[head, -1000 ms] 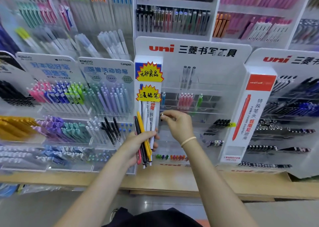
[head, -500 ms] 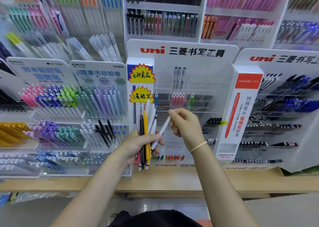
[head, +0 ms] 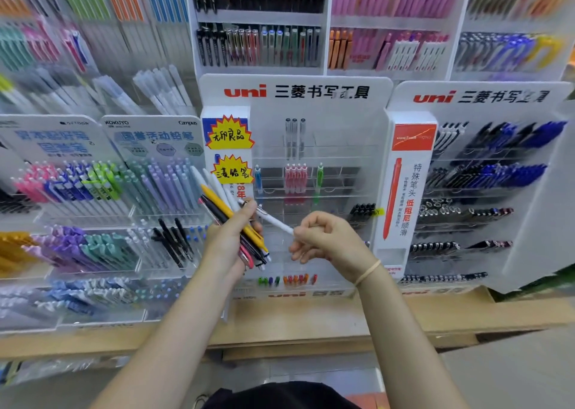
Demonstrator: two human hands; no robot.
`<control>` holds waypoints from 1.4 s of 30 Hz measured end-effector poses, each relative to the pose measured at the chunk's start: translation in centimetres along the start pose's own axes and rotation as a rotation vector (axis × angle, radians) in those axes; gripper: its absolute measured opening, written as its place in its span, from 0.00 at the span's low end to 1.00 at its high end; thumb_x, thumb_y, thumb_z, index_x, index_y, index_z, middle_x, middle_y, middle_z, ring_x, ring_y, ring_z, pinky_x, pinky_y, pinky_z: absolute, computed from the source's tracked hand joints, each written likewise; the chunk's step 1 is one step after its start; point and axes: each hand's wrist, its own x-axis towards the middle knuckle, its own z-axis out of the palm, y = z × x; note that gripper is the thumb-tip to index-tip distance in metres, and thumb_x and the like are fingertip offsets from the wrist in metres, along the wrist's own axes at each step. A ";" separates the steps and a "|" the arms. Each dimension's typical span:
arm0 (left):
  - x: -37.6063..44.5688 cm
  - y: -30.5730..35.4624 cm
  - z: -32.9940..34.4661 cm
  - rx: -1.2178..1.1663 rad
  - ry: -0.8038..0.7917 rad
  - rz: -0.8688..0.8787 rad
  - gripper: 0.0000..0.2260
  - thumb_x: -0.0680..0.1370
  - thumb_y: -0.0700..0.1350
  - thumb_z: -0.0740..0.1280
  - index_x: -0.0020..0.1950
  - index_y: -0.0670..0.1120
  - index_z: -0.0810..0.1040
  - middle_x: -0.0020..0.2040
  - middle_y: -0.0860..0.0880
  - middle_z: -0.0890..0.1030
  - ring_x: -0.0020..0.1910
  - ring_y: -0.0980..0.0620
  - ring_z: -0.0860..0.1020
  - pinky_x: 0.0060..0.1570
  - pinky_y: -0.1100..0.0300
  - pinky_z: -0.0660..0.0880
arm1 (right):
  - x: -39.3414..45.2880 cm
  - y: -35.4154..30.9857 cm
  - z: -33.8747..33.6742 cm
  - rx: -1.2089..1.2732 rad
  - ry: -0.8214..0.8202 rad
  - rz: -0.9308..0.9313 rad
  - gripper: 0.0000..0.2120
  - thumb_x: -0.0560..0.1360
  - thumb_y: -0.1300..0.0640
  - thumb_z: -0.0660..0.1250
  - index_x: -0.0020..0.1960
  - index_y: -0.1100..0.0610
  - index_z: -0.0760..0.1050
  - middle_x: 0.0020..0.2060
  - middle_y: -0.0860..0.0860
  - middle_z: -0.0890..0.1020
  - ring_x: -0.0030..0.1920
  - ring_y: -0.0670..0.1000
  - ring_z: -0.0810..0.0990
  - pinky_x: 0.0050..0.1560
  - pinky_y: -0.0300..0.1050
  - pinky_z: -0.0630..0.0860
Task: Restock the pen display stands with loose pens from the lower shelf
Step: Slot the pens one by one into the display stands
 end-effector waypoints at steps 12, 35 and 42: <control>-1.6 -2.5 0.7 0.510 -0.291 -0.019 0.05 0.74 0.37 0.74 0.47 0.38 0.83 0.40 0.40 0.85 0.29 0.51 0.78 0.30 0.61 0.76 | 0.2 0.8 -0.5 -0.080 0.138 -0.167 0.08 0.80 0.58 0.66 0.54 0.62 0.79 0.42 0.51 0.82 0.43 0.49 0.80 0.44 0.47 0.77; 0.9 -1.6 -3.2 0.423 -0.056 -0.047 0.03 0.73 0.44 0.77 0.44 0.45 0.87 0.41 0.39 0.82 0.28 0.48 0.76 0.30 0.57 0.76 | 2.8 -2.1 0.1 -0.052 0.369 -0.417 0.04 0.77 0.68 0.67 0.48 0.61 0.79 0.40 0.54 0.84 0.41 0.53 0.84 0.46 0.44 0.82; 1.1 -0.8 -3.3 0.330 -0.098 -0.095 0.08 0.75 0.40 0.74 0.52 0.39 0.82 0.38 0.45 0.82 0.28 0.51 0.77 0.28 0.59 0.76 | 3.8 -2.9 1.3 -0.125 0.455 -0.589 0.05 0.77 0.68 0.68 0.49 0.60 0.80 0.43 0.56 0.84 0.43 0.50 0.84 0.45 0.40 0.80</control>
